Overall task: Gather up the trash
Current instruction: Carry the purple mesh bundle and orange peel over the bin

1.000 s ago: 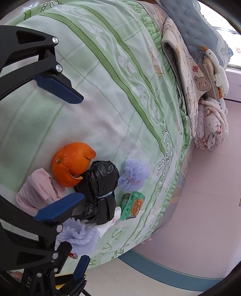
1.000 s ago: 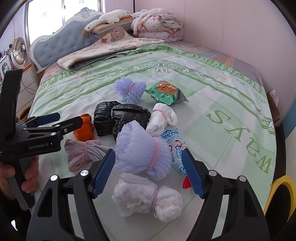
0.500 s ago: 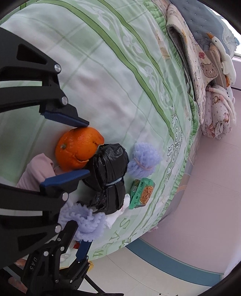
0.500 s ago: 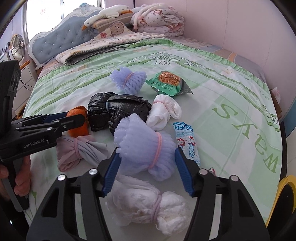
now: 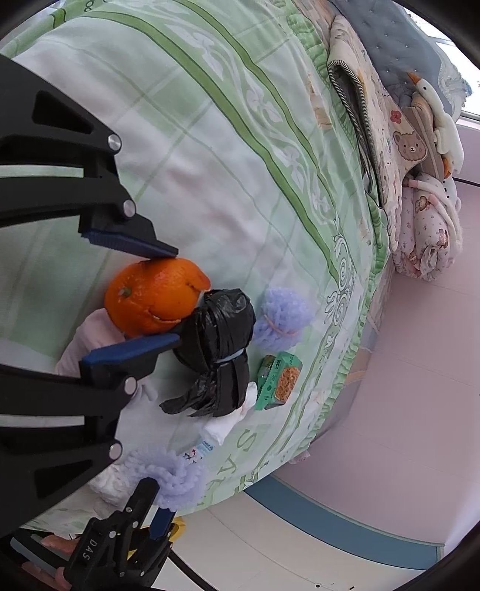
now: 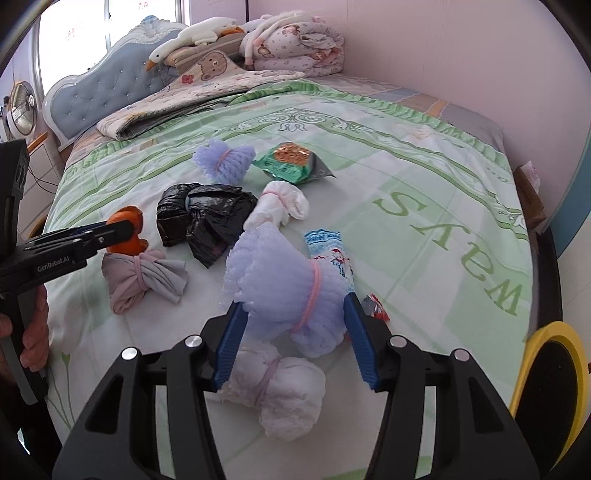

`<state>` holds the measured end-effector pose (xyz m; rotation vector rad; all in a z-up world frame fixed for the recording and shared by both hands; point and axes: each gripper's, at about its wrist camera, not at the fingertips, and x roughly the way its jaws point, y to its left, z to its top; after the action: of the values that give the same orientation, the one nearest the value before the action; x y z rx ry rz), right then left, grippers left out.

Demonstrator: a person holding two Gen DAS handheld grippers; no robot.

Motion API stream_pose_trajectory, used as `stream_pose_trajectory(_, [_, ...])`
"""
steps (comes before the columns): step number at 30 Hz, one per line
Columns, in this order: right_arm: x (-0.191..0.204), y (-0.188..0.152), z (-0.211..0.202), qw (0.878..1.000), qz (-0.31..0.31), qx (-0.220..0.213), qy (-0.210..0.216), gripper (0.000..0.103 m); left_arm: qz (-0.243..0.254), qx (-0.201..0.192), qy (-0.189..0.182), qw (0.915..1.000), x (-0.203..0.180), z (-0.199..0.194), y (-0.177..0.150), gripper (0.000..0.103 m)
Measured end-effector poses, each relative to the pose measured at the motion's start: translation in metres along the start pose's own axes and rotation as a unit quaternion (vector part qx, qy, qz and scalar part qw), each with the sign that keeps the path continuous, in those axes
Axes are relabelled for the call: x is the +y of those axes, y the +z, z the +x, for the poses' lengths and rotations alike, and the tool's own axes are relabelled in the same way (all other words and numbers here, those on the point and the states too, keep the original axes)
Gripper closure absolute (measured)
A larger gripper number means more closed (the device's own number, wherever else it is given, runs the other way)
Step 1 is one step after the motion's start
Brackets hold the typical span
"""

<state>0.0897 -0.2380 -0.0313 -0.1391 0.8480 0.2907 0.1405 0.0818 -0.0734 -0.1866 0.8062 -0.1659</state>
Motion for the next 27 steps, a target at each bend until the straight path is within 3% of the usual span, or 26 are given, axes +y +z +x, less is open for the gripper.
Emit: stream_pose_trajectory(27, [-0.053, 0.009, -0.127, 0.990, 0.067, -0.126, -0.015, 0.052, 0.045, -0.084, 0.015, 0.9954, -0.032, -0.087, 0.014, 0.065])
